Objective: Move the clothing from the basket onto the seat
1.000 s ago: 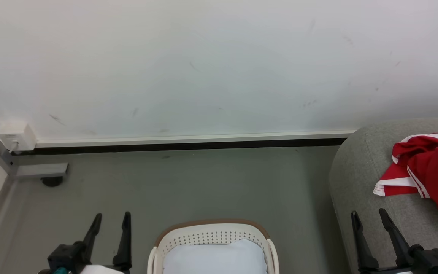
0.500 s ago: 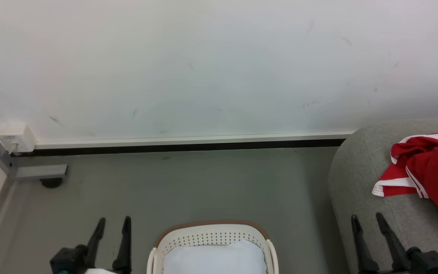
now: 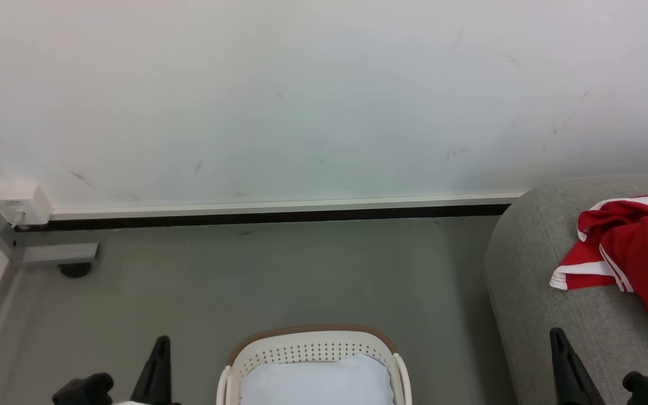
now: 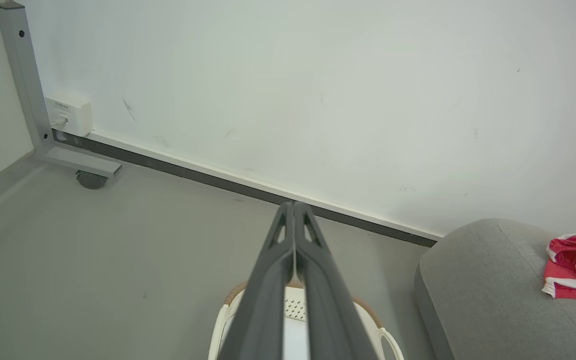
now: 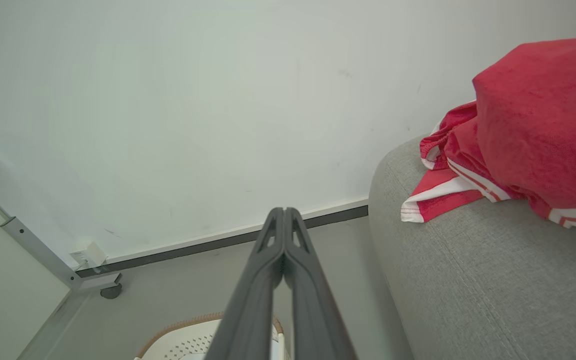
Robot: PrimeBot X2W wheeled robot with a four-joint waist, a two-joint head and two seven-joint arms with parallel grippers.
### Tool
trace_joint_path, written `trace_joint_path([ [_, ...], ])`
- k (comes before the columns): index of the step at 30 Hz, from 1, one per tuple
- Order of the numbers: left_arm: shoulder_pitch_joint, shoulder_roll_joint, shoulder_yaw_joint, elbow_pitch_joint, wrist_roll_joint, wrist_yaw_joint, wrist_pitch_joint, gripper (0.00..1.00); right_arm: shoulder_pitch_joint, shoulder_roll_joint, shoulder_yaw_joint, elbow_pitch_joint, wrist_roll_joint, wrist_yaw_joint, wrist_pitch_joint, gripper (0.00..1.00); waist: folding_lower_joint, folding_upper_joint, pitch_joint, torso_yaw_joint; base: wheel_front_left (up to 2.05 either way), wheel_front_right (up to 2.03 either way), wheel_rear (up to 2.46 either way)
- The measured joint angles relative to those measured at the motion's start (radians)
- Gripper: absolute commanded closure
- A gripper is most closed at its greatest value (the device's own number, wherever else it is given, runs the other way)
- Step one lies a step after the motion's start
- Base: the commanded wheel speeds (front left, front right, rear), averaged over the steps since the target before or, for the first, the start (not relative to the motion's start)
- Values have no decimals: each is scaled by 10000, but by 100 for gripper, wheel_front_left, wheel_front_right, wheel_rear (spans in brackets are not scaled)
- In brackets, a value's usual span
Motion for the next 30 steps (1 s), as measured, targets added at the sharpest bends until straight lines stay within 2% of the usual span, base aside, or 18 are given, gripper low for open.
trace_joint_path([
  [14, -36, 2, 132, -234, -2424, 0, 552, 100, -66, -38, -259, -65, 2278, 0, 543, 100, 0, 0, 22, -29, 0, 0, 0],
  [30, -124, 6, 267, -395, -4725, 0, 1149, 100, -235, -63, -543, -138, 4387, 0, 1101, 100, 0, 0, 47, -61, 0, 0, 0],
])
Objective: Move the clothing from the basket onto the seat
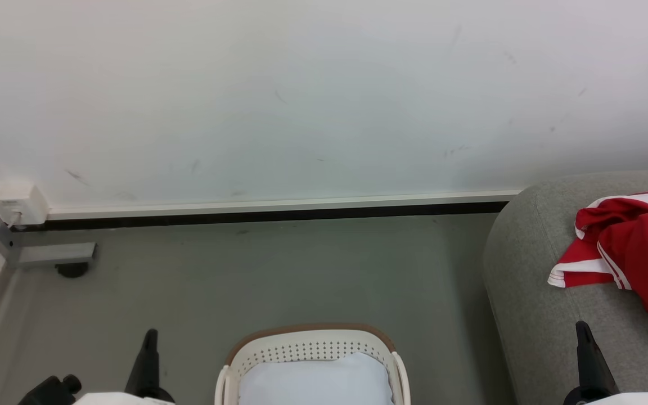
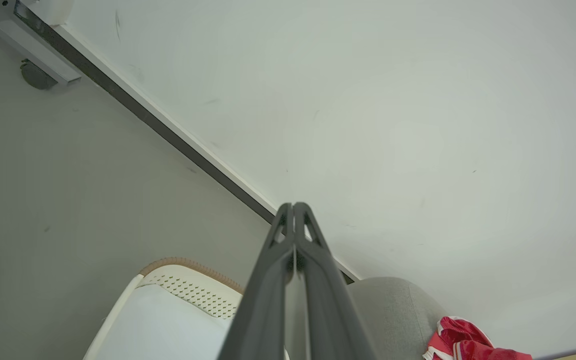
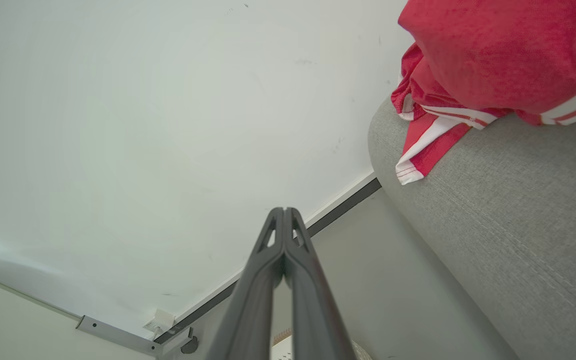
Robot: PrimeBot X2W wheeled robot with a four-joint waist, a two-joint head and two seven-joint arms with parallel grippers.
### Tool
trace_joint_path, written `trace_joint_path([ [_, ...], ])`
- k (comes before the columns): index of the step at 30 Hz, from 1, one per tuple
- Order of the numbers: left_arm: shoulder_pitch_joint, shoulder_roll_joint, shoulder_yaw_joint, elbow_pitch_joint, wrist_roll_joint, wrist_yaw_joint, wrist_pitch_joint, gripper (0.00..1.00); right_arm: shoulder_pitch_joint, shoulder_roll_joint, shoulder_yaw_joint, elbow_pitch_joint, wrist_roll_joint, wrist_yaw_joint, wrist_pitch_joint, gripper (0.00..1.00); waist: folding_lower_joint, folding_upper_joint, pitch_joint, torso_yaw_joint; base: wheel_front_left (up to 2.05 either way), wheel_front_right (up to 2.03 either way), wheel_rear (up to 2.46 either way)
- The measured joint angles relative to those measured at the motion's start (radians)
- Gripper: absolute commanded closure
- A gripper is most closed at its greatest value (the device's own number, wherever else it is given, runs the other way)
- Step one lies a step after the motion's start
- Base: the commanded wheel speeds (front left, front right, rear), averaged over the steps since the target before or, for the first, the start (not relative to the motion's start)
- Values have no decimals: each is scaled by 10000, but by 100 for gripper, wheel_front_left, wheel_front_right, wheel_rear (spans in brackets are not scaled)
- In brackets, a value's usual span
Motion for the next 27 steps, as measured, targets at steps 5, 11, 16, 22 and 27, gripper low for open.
trace_joint_path([
  [5, -25, 2, 36, -46, -654, 0, 167, 100, -58, -4, -92, -21, 602, 0, 140, 100, 0, 0, 8, -10, 0, 0, 0],
  [11, -94, 6, 82, -111, -1402, 0, 349, 100, -148, -10, -194, -46, 1281, 0, 320, 100, -1, 0, 17, -22, 0, 0, 0],
  [16, -109, 8, 128, -157, -1988, 0, 518, 100, -181, -13, -267, -63, 1812, 0, 491, 100, 0, 0, 25, -33, 0, 0, 0],
  [22, -142, 10, 184, -199, -2644, 0, 686, 100, -202, -15, -355, -81, 2416, 0, 658, 100, 0, 0, 34, -45, 0, 0, 0],
  [27, -167, 12, 217, -232, -3170, -2, 794, 100, -235, -17, -439, -88, 2930, 0, 792, 100, 0, 0, 42, -55, 0, 0, 0],
])
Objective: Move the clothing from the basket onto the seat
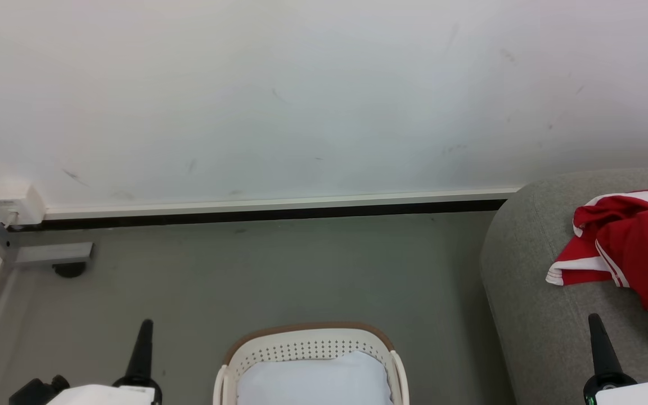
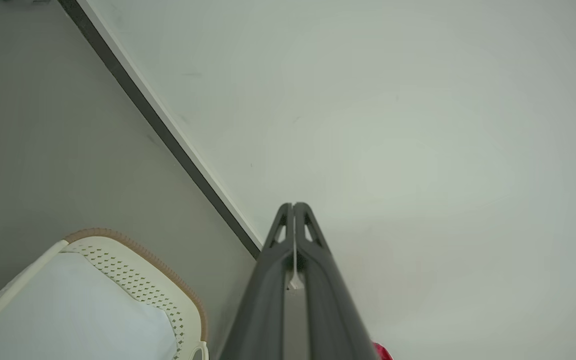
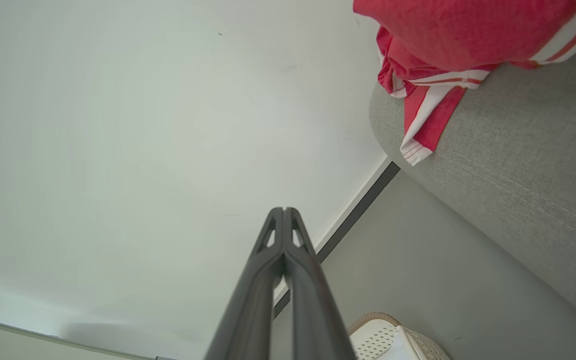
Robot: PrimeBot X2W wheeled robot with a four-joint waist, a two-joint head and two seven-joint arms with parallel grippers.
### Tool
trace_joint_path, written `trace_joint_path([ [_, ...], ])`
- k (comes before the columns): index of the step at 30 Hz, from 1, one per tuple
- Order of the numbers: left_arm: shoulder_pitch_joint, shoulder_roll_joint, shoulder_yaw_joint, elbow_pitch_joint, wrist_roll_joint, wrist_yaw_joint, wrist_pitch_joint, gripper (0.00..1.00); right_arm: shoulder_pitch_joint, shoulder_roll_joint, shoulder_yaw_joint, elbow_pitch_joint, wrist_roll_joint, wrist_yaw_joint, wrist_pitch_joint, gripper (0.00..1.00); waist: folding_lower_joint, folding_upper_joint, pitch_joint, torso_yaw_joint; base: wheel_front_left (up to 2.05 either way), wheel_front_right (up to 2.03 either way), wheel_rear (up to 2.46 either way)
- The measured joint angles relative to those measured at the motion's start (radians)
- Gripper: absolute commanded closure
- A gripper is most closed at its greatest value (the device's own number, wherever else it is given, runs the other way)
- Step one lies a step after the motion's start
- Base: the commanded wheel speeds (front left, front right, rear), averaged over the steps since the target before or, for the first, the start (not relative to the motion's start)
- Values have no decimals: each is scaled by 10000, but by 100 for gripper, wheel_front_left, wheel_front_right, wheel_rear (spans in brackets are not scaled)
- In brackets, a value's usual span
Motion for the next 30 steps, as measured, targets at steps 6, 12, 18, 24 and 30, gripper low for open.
trace_joint_path([
  [6, -33, 4, 36, -46, -600, 0, 163, 100, -80, 0, -90, -10, 552, 0, 142, 100, 0, 0, 9, -12, 0, 0, 0],
  [12, -52, 10, 69, -90, -1149, 0, 330, 100, -126, 0, -165, -25, 1062, 0, 314, 100, 0, 1, 18, -24, 0, 0, 0],
  [18, -77, 12, 98, -128, -1661, 0, 437, 100, -157, 2, -247, -42, 1555, 0, 435, 100, 0, 0, 28, -36, 0, 0, 0],
  [24, -124, 13, 130, -173, -2157, -2, 594, 100, -174, 2, -336, -50, 1987, 0, 570, 100, 0, 0, 37, -48, 0, 0, 0],
  [30, -143, 17, 155, -213, -2690, -10, 702, 100, -207, 4, -414, -61, 2468, 0, 719, 100, 0, 0, 46, -61, 0, 0, 0],
])
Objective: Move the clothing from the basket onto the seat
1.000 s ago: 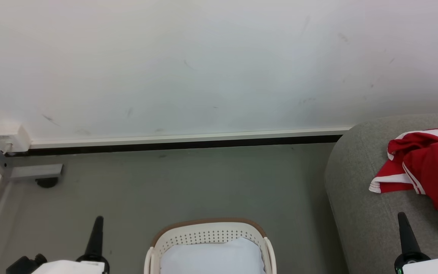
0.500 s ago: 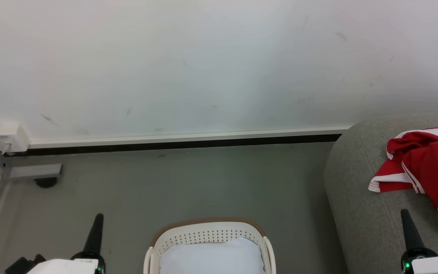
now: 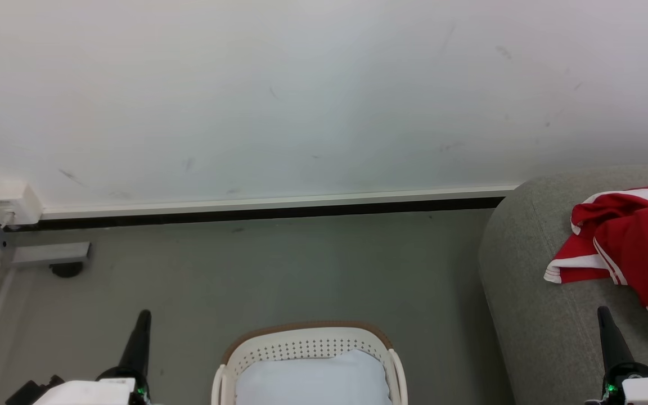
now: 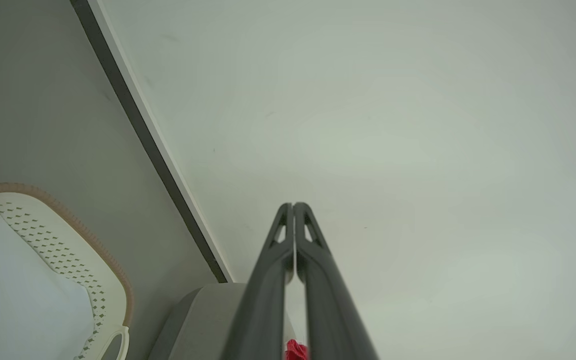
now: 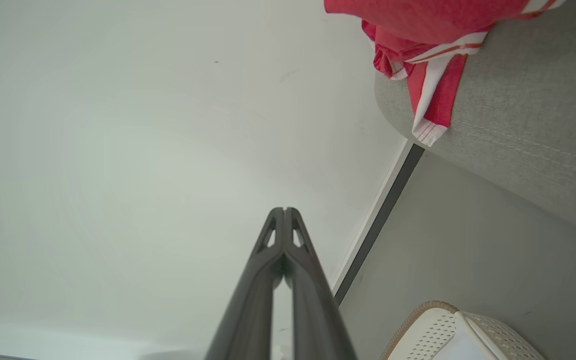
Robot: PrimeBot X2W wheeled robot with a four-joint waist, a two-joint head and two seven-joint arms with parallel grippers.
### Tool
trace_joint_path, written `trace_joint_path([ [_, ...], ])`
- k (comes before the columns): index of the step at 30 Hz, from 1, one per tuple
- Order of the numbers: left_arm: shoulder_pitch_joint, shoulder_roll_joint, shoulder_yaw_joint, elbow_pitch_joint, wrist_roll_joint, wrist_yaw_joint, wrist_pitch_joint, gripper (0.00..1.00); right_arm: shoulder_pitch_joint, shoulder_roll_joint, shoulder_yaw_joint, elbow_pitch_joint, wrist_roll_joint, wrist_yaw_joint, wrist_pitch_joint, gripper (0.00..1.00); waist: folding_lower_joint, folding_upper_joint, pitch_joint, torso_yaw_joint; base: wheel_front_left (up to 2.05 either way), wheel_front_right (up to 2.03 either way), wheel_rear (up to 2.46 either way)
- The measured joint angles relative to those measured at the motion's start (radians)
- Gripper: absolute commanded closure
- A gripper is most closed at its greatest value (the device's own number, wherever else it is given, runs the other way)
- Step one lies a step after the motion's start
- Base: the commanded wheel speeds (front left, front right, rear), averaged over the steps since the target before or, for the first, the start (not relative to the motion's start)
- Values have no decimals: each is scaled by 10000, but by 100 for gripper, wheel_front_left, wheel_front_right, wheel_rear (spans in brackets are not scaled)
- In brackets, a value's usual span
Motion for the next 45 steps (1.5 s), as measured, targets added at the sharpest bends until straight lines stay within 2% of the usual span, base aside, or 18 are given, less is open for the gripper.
trace_joint_path([
  [28, -95, 19, 146, -146, -1988, -4, 523, 100, -162, 12, -318, -63, 1818, 0, 550, 100, 0, 0, 43, -56, 0, 0, 0],
  [45, -102, 23, 150, -150, -2015, -4, 525, 100, -168, 25, -351, -71, 1841, 0, 562, 100, 0, 0, 43, -57, 0, 0, 0],
])
